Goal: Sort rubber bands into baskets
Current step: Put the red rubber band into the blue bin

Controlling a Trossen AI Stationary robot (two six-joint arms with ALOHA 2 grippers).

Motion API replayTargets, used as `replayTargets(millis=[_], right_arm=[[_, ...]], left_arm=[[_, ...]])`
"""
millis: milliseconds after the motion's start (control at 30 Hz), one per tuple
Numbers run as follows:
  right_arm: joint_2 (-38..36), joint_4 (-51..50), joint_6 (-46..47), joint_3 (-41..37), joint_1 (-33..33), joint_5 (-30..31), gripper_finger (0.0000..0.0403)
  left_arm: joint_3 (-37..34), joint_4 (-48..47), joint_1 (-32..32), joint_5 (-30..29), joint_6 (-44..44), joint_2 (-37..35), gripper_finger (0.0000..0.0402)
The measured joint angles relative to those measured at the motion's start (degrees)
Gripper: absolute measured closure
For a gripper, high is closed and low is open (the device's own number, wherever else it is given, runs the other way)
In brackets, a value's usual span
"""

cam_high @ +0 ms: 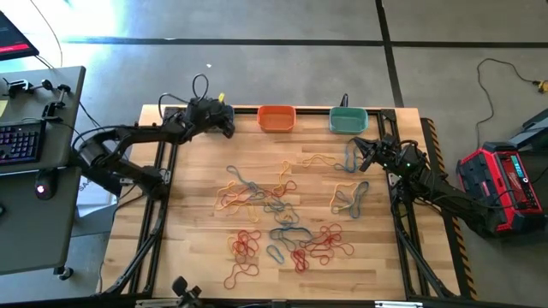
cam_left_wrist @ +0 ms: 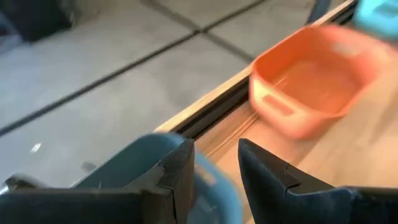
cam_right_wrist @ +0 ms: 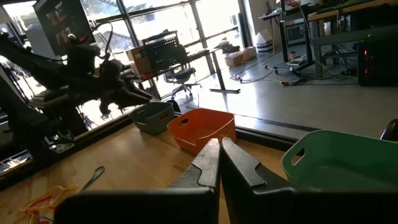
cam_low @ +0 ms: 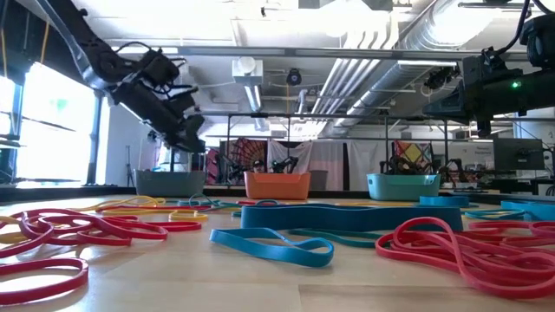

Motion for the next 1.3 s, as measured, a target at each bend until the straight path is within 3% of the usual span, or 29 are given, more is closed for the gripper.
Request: replayTargets(millis=[133,400,667,967,1100,1300], right_arm=[[0.00,0.00,0.00,0.01,0.01,0.00,0.0402],[-0.01,0.00,0.00,0.01,0.00,0.01,0.0402],[-0.02,0.00,0.00,-0.01,0.01,0.01,0.0402],[-0.02,0.00,0.00,-0.01,0.02,0.01,0.0402],[-0.02,0.00,0.00,0.00,0.00,0.01,0.0402],[-0.01,0.00,0.00,0.00,0.02,0.02,0.0402]], left_arm=[[-4.84,9.57,-2.51,0.68,-0.27,-1.87,0.0284],[-11.94,16.12,-11.19,0.81,1.09,-7.05,0.0284],[-16.26,22.20,-20.59,7.05,0.73,-8.25,0.0284],[-16.44,22.77,-28.34,7.26,1.05,-8.25,0.0284],[-16.44,22.57,-31.20,10.17,1.03,-8.25,0.0284],[-16.44,17.45,-35.98,10.86,0.53,-8.22,0.0284]])
